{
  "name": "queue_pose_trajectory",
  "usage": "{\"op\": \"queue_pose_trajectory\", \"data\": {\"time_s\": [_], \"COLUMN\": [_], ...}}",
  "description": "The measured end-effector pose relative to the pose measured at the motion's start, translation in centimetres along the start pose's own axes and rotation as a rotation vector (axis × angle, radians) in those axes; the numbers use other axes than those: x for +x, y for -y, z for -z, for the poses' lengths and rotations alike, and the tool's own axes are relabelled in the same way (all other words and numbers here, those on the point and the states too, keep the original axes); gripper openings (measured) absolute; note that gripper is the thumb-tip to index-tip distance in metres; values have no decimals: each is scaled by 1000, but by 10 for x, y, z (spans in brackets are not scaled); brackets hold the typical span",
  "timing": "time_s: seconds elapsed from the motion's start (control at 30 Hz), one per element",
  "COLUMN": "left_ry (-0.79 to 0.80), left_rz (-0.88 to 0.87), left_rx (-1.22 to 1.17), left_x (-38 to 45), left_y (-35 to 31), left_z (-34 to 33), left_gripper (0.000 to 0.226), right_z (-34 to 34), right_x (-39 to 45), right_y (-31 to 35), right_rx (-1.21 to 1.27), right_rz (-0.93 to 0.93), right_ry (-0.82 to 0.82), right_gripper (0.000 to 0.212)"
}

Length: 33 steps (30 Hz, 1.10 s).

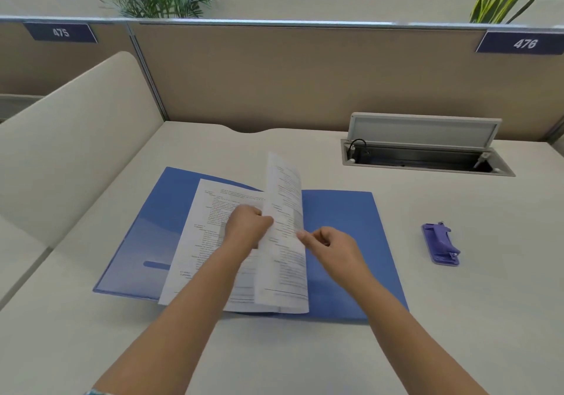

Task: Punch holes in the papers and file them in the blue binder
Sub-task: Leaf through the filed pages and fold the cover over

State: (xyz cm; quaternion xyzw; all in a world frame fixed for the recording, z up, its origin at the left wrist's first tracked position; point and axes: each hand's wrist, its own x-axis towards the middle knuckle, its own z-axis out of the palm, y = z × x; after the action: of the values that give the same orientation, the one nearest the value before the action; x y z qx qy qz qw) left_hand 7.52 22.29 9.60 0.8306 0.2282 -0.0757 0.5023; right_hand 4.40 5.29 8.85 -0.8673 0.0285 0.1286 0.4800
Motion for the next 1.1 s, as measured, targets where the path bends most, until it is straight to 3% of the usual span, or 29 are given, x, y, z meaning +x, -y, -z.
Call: {"op": "queue_pose_trajectory", "data": {"time_s": [0.2,0.43,0.63,0.77,0.87,0.93,1.1], "left_ry": [-143,-228,-263,-286,-308,-311,-302], "left_rz": [87,174,129,101,98,104,133], "left_rx": [39,27,113,201,262,290,300], "left_x": [25,46,53,60,66,69,74], "left_y": [33,71,79,73,75,78,87], "left_z": [60,88,89,90,96,99,102], "left_gripper": [24,14,18,22,21,20,22], "right_z": [23,26,25,33,43,49,52], "right_x": [9,16,22,21,18,18,21], "right_y": [-41,-68,-80,-94,-103,-108,-114], "right_rx": [43,59,7,-231,-335,-303,-207], "right_rz": [-168,-252,-316,-346,-426,-495,-523], "right_ry": [-100,-97,-87,-180,-299,-296,-265], "right_gripper": [49,50,41,22,44,54,62]}}
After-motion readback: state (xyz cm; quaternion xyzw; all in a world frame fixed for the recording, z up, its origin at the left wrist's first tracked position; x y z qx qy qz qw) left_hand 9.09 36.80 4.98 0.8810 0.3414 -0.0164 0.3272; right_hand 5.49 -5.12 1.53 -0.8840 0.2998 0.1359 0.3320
